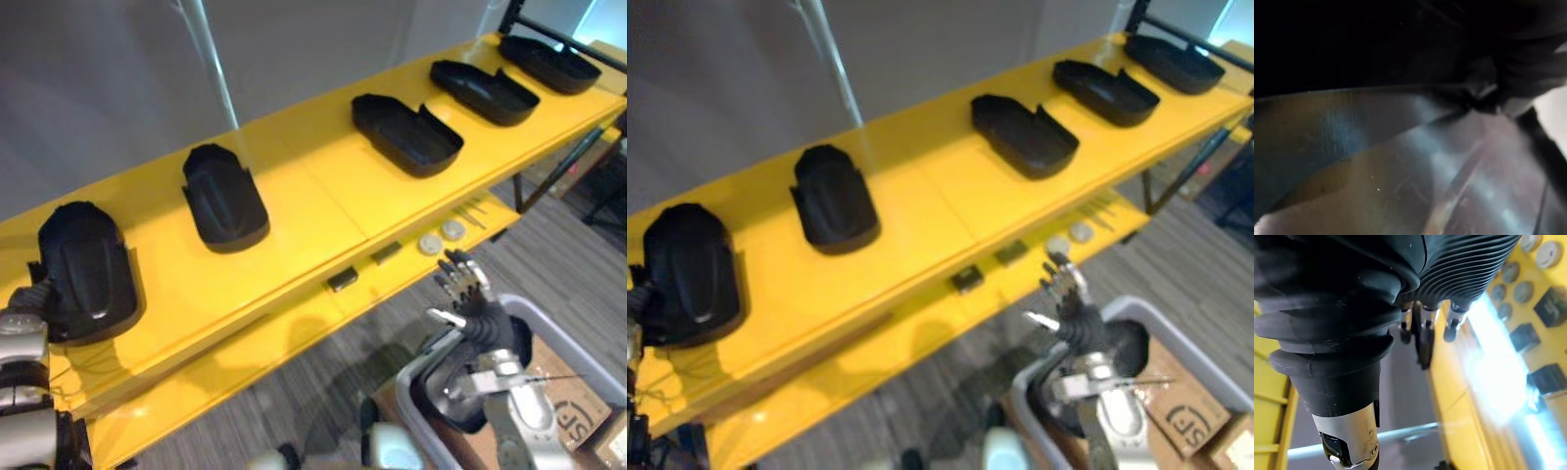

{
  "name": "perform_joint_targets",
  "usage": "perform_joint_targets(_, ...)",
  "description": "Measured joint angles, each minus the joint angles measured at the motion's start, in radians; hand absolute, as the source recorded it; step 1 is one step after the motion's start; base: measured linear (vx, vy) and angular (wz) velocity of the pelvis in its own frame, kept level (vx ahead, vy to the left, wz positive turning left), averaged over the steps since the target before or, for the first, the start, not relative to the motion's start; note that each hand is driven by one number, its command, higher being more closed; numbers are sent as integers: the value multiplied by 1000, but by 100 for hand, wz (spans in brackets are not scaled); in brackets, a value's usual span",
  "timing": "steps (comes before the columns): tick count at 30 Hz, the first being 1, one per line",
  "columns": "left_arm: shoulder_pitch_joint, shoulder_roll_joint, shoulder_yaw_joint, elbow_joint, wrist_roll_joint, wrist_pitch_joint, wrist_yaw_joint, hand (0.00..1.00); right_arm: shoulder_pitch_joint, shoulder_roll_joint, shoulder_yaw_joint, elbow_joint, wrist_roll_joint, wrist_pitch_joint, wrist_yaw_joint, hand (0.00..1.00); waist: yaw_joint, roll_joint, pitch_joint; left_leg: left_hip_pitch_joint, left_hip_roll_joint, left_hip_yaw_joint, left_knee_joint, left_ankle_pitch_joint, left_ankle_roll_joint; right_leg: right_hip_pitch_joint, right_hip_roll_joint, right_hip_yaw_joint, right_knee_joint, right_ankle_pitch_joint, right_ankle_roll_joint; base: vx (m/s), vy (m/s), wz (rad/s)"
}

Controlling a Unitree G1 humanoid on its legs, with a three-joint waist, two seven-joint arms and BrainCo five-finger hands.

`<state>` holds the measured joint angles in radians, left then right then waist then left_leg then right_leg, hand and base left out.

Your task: Walk over and take plastic housings, then place them on the shelf

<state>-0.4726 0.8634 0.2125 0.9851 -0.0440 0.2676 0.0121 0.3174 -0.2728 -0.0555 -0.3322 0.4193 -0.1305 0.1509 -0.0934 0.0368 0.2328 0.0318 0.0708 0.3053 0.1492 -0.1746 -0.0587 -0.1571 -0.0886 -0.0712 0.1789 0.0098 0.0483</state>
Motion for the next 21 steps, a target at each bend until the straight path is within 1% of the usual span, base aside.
perform_joint_targets(2,-6,0,-2,0,-9,0,16,100,7,-3,0,0,0,0,0,0,-4,2,6,1,1,5,0,0,0,-3,2,5,4,0,0,-13,-9,-8)
perform_joint_targets(5,-32,1,-40,2,-40,-1,44,100,11,-7,0,0,0,0,0,0,-5,2,9,-2,1,15,3,1,0,-20,3,17,20,-2,-3,5,0,-10)
perform_joint_targets(6,-42,1,-44,4,-51,-3,50,100,12,-7,1,0,0,0,-1,0,-9,2,10,-1,0,17,3,1,0,-20,3,18,20,-2,-3,2,5,-3)
perform_joint_targets(7,-44,1,-44,4,-59,-4,54,0,12,-7,1,0,0,0,-1,0,-12,2,10,-1,0,17,3,1,0,-21,3,19,21,-2,-3,0,0,0)
perform_joint_targets(9,-54,1,-63,5,-68,-4,68,0,11,-9,1,0,1,-1,-6,0,-22,2,16,0,-2,17,4,1,0,-21,1,20,23,-3,-2,0,0,0)
perform_joint_targets(11,-75,1,-67,5,-72,-3,86,0,11,-9,2,-1,6,-3,-18,0,-24,-2,38,-3,-3,18,12,0,0,-28,-1,23,37,-8,-1,-24,-2,0)
perform_joint_targets(13,-81,2,-66,5,-77,-3,105,0,12,-10,7,-1,19,-3,-22,0,-24,-2,38,-29,-3,18,23,0,1,-53,-2,25,48,-9,-2,-37,-14,0)
perform_joint_targets(16,-90,3,-66,5,-76,-1,135,0,12,-10,17,-2,19,-3,-23,0,-27,0,58,-32,1,17,35,0,1,-57,0,25,59,-10,-3,0,0,0)
perform_joint_targets(19,-98,3,-66,5,-74,12,165,0,12,-13,25,-2,20,-4,-22,0,-28,0,59,-32,4,17,37,-1,0,-56,2,24,60,-10,-4,0,0,0)
perform_joint_targets(21,-99,3,-65,5,-69,14,196,0,15,-14,26,-2,20,-13,-23,0,-29,0,59,-32,5,16,38,-2,0,-54,1,24,60,-11,-4,0,0,0)
